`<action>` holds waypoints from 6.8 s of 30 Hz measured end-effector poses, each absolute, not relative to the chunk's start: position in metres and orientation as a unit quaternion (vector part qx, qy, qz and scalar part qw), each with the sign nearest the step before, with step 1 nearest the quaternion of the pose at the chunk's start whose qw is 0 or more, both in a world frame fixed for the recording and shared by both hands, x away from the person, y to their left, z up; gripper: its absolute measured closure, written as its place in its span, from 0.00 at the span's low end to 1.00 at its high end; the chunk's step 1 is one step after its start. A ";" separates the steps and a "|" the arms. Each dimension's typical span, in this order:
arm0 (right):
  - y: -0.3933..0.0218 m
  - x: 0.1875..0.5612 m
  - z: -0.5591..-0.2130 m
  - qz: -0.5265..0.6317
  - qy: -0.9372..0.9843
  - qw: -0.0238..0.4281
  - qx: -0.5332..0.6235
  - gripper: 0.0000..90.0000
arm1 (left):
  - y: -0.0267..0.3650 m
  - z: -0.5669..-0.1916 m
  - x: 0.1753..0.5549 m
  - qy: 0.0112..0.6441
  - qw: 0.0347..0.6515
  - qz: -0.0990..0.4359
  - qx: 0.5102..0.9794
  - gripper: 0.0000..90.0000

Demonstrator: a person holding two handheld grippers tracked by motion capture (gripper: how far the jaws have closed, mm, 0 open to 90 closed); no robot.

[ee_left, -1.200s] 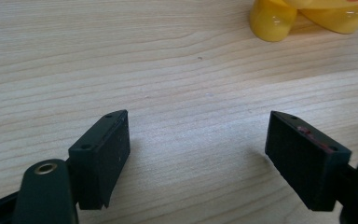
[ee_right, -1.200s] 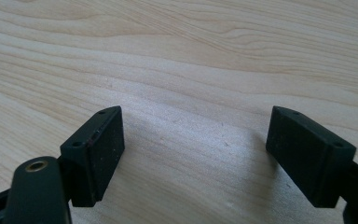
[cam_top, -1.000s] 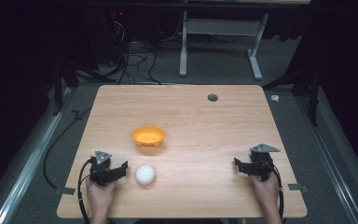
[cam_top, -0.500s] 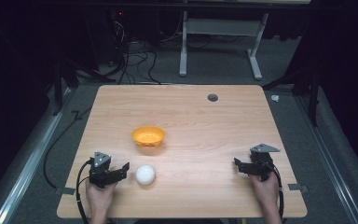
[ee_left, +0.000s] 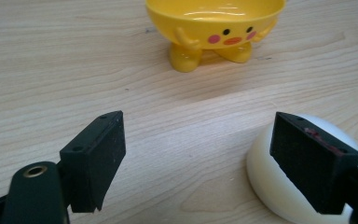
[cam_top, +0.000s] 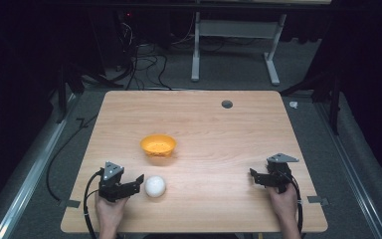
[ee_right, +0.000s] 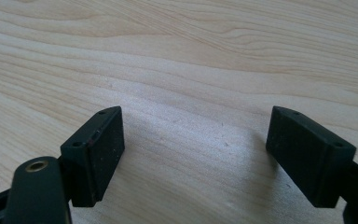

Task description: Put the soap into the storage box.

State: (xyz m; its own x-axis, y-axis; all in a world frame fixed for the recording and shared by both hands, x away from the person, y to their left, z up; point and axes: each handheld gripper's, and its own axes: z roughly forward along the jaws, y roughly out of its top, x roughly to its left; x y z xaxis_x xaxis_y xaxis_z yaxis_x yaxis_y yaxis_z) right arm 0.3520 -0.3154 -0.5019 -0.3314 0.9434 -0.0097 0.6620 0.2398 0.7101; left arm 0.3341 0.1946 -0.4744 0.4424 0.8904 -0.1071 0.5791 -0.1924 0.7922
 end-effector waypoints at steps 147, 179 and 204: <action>-0.316 0.352 -0.502 0.312 0.754 0.225 0.532 0.22 | 0.124 -0.417 0.394 0.378 0.354 0.173 0.838 0.27; -0.316 0.352 -0.502 0.312 0.754 0.225 0.532 0.22 | 0.116 -0.422 0.445 0.404 0.331 0.182 0.833 0.27; -0.316 0.352 -0.502 0.312 0.754 0.225 0.532 0.22 | 0.114 -0.446 0.467 0.435 0.308 0.170 0.829 0.27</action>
